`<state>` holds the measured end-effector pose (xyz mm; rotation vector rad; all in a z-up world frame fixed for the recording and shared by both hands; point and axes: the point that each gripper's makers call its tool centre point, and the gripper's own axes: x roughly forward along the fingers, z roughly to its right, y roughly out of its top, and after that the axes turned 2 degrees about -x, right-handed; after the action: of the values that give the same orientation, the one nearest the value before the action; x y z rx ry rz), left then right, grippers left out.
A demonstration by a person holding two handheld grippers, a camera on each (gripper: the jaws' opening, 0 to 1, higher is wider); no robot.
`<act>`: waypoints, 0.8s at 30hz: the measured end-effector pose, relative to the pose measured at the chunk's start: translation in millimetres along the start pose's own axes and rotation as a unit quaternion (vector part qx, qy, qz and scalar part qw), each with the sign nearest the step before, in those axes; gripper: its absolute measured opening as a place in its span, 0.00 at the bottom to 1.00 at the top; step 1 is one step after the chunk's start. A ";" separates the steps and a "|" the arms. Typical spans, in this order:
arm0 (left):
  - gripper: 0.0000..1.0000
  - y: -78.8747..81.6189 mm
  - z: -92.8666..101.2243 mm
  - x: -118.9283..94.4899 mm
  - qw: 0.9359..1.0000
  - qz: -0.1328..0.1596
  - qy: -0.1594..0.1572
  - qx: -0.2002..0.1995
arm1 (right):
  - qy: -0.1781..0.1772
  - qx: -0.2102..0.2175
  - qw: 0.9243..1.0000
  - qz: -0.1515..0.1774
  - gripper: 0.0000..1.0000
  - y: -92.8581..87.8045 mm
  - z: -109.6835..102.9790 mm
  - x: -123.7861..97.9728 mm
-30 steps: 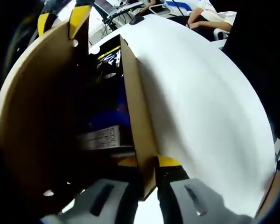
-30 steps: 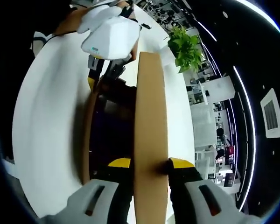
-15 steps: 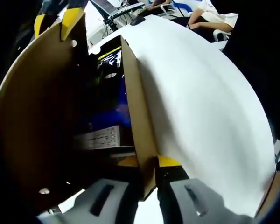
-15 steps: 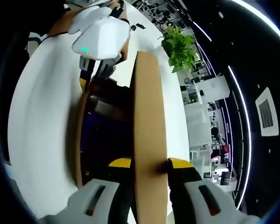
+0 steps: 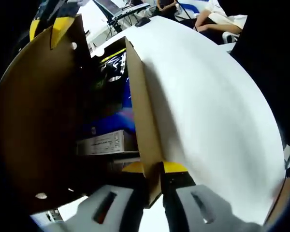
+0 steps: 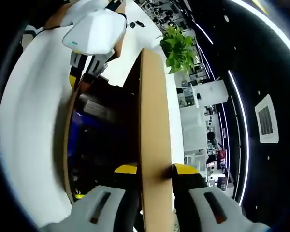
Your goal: Operate the shoe box by opening the lid, removing the specified soft item, and placing it in the target area until the item is outside and the box remains undamaged.
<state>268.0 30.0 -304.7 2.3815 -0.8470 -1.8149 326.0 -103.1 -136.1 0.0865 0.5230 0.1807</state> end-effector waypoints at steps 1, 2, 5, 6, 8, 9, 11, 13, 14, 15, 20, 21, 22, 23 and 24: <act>0.09 0.1 -0.5 0.1 1.000 0.000 0.000 -0.001 | -0.004 -0.001 1.000 -0.001 0.24 0.1 1.0 0.3; 0.09 0.1 -0.5 0.1 1.000 0.001 -0.001 -0.001 | -0.007 -0.002 1.000 -0.001 0.24 0.0 1.6 0.6; 0.09 -0.1 0.3 0.0 1.000 0.001 -0.001 -0.001 | -0.017 -0.003 1.000 -0.001 0.23 -0.9 4.7 2.6; 0.09 -0.1 -0.4 0.1 1.000 0.001 -0.001 -0.002 | -0.022 -0.004 1.000 -0.001 0.23 -1.6 6.4 3.6; 0.09 0.0 0.4 0.0 1.000 0.002 -0.001 -0.004 | -0.029 -0.002 1.000 0.000 0.21 -1.9 9.8 5.1; 0.09 0.0 0.2 0.1 1.000 0.002 -0.001 -0.003 | -0.031 -0.002 1.000 0.000 0.21 -1.8 10.8 5.4; 0.09 0.1 0.2 0.1 1.000 0.003 -0.001 -0.003 | -0.043 -0.004 0.999 -0.002 0.20 -2.0 14.7 6.4; 0.09 0.2 0.5 0.0 1.000 0.003 -0.002 -0.002 | -0.051 -0.007 0.999 -0.001 0.19 -1.7 17.0 7.0; 0.09 -0.3 0.6 0.0 1.000 0.004 -0.002 -0.001 | -0.056 -0.009 0.998 -0.001 0.19 -2.2 19.0 7.8; 0.09 -0.3 0.6 0.0 1.000 0.004 -0.002 -0.001 | -0.057 -0.009 0.998 -0.001 0.18 -2.2 19.6 7.9; 0.09 -0.1 1.1 0.1 1.000 0.006 -0.004 -0.001 | -0.089 -0.013 0.996 0.001 0.15 -3.7 30.5 11.3; 0.09 0.0 0.7 0.2 1.000 0.006 -0.004 -0.001 | -0.099 -0.020 0.995 -0.002 0.15 -4.1 33.4 12.5; 0.09 -0.2 0.8 0.1 1.000 0.006 -0.004 -0.001 | -0.103 -0.024 0.994 -0.003 0.14 -4.3 34.7 13.0; 0.09 -0.2 1.0 0.1 1.000 0.006 -0.004 -0.002 | -0.107 -0.027 0.994 -0.004 0.13 -4.5 35.8 13.6; 0.09 -0.2 1.3 0.1 1.000 0.006 -0.004 -0.003 | -0.114 -0.032 0.993 -0.005 0.12 -4.5 37.6 14.6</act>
<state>266.9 30.5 -305.2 2.3618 -0.8547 -1.8224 358.0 -106.0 -111.3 0.0415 0.2902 0.1747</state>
